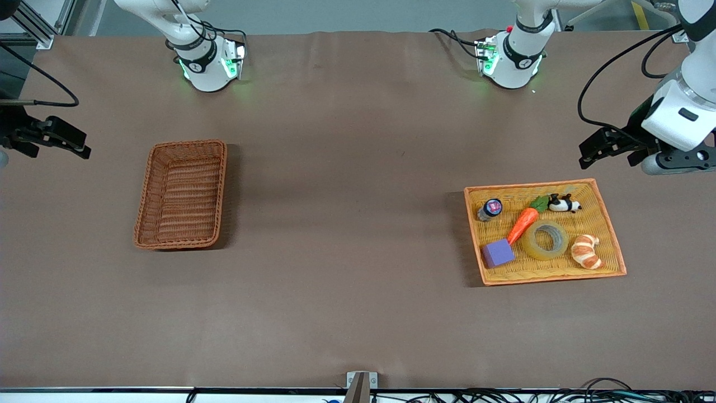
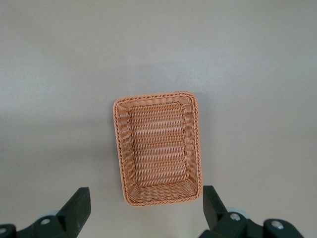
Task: Move tape to another basket
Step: 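Move the left gripper over the tape roll on the yellow tray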
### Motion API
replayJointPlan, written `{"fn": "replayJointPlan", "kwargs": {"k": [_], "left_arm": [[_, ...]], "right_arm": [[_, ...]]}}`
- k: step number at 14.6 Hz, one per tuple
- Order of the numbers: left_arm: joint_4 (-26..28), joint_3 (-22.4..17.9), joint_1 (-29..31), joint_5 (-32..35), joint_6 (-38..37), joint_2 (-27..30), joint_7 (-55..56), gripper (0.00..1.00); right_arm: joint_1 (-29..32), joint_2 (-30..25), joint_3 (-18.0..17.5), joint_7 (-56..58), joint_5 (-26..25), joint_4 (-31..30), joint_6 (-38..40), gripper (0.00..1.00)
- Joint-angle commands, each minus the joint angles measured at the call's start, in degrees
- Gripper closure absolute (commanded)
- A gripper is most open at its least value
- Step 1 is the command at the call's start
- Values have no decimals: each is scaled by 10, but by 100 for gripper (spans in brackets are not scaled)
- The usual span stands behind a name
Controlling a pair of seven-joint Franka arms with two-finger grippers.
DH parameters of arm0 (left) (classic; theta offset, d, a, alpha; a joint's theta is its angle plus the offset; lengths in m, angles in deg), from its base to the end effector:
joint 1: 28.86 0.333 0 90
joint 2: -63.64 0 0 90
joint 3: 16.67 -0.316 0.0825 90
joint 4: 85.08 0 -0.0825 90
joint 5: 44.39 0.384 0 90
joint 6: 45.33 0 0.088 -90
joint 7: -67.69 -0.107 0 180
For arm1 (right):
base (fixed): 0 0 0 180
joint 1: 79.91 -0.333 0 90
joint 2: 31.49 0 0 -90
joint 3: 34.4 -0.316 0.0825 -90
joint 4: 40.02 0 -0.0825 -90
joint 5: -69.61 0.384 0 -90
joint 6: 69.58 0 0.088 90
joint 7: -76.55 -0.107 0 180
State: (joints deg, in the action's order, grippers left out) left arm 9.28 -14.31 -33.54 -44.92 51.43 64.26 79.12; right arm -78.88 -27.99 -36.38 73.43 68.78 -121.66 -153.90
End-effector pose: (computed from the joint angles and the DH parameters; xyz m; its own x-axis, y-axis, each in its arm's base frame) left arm 0.5568 -0.0698 0.6049 0.9957 0.0778 0.0499 0.0769 -0.9969 0.0190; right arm 0.5637 0.0070 0.6499 0.9991 -0.0393 -0.0136 -0.0392 -0.9991 0.0131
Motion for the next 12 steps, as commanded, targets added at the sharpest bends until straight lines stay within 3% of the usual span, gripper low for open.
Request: {"fn": "replayJointPlan", "kwargs": {"k": [1,2,6,7,12], "left_arm": [[-4,-1,25,-10,-11,-1,-9,2],[-2,-2,27,-8,-4,-4,-11,6],[7,-2,35,-3,18,-46,-29,6],[21,-1,45,-3,38,-54,-31,0],[85,-2,60,0,127,-114,-65,0]], "right_arm": [[3,-6,-1,6,2,-4,4,0],[4,-6,-1,6,2,-4,4,0],[3,-6,-1,6,2,-5,4,0],[3,-6,-1,6,2,-5,4,0],[4,-6,-1,5,3,-5,5,0]]}}
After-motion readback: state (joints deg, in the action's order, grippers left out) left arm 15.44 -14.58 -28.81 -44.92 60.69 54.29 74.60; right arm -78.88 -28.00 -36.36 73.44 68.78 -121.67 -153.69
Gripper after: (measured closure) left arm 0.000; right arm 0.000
